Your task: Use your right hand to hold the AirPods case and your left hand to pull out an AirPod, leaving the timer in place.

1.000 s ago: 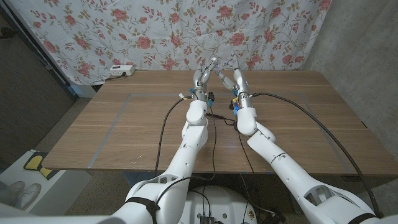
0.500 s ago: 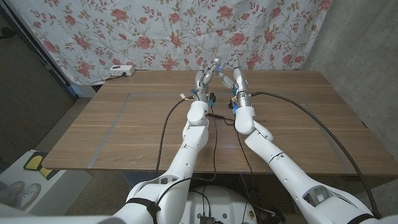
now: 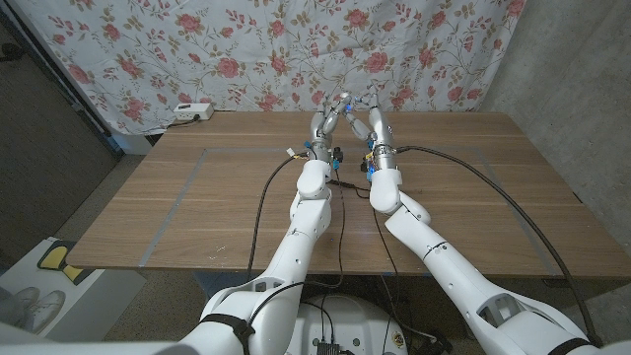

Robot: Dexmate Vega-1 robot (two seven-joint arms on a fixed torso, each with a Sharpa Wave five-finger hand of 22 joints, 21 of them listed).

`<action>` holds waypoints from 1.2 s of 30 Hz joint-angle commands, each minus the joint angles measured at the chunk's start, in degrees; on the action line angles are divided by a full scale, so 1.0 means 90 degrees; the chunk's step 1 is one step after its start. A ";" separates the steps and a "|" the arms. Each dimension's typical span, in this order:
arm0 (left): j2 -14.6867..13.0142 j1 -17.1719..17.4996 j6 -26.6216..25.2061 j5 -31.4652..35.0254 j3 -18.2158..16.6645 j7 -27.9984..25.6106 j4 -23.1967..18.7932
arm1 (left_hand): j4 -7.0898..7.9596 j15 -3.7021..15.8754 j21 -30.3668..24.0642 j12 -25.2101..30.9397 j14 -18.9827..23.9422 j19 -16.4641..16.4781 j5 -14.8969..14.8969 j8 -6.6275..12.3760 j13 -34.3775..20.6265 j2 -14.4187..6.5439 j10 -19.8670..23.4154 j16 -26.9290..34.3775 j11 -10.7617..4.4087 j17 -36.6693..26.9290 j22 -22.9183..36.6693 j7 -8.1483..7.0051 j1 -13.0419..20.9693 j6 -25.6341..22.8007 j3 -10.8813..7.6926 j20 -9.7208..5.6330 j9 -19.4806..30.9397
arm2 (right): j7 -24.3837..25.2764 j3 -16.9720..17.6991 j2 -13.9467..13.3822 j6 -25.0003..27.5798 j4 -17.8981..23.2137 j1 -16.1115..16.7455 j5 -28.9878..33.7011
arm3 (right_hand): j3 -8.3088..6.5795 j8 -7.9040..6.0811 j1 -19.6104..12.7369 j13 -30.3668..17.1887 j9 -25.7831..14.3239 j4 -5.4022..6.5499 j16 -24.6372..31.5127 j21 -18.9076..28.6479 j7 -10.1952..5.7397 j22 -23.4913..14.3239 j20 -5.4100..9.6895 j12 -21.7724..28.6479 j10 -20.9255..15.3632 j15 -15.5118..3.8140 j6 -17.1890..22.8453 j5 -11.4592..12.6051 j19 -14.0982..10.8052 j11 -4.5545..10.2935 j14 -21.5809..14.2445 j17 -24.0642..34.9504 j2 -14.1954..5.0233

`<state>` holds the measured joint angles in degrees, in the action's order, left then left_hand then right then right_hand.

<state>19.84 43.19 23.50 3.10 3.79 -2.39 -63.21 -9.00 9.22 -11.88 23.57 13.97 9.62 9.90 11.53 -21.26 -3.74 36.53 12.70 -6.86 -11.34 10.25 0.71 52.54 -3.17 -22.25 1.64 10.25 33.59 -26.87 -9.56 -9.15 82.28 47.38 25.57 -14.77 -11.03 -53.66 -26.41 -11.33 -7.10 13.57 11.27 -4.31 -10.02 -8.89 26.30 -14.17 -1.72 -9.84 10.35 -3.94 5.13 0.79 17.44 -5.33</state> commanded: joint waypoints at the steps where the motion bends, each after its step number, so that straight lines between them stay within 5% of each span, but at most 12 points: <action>1: 0.0012 0.0003 -0.0019 -0.0035 -0.0019 0.0080 0.0026 | 0.0007 0.0043 -0.0019 0.0049 0.0095 0.0028 0.0043 -0.0016 -0.0310 -0.0176 0.0577 -0.0022 -0.0599 -0.0008 0.0025 -0.0021 0.0133 -0.0044 0.0048 0.0042 0.0021 | 0.0069 -0.0071 0.0064 0.0065 -0.0052 -0.0059 0.0000 | 0.0037 -0.0025 -0.0007 -0.0096 -0.0036 -0.0004 0.0037 -0.0016 -0.0019 -0.0014 0.0005 0.0119 0.0075 -0.0239 -0.0140 -0.0015 0.0038 -0.0008 -0.0033 0.0045 -0.0085; 36: -0.0002 0.0106 -0.0191 -0.0081 0.0031 0.0285 -0.0176 | 0.0006 0.0040 -0.0010 0.0046 0.0102 0.0021 0.0047 -0.0021 -0.0318 -0.0203 0.0575 -0.0032 -0.0599 -0.0011 0.0026 0.0031 0.0153 -0.0086 0.0102 0.0051 0.0019 | 0.0024 -0.0105 0.0111 0.0086 -0.0120 -0.0089 -0.0131 | -0.0017 -0.0066 -0.0116 -0.0427 -0.0038 -0.0011 0.0100 0.0045 -0.0087 -0.0020 0.0219 0.0565 0.0082 -0.0372 0.0059 -0.0001 -0.0069 0.0094 -0.0151 0.0208 -0.0417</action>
<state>19.96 43.95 22.29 2.75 3.93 -0.59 -64.20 -8.92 9.21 -11.88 23.64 13.98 9.62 9.96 11.53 -21.27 -3.78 36.53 12.47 -6.87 -11.32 10.25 0.71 52.50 -3.79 -21.37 1.64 10.25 33.96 -27.84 -8.82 -8.55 81.31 46.61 24.85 -14.38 -11.26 -54.53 -29.92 -11.60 -7.18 14.18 11.27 -4.98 -10.00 -7.24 30.81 -13.06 -1.86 -9.58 10.36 -4.36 6.07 -0.17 19.03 -8.17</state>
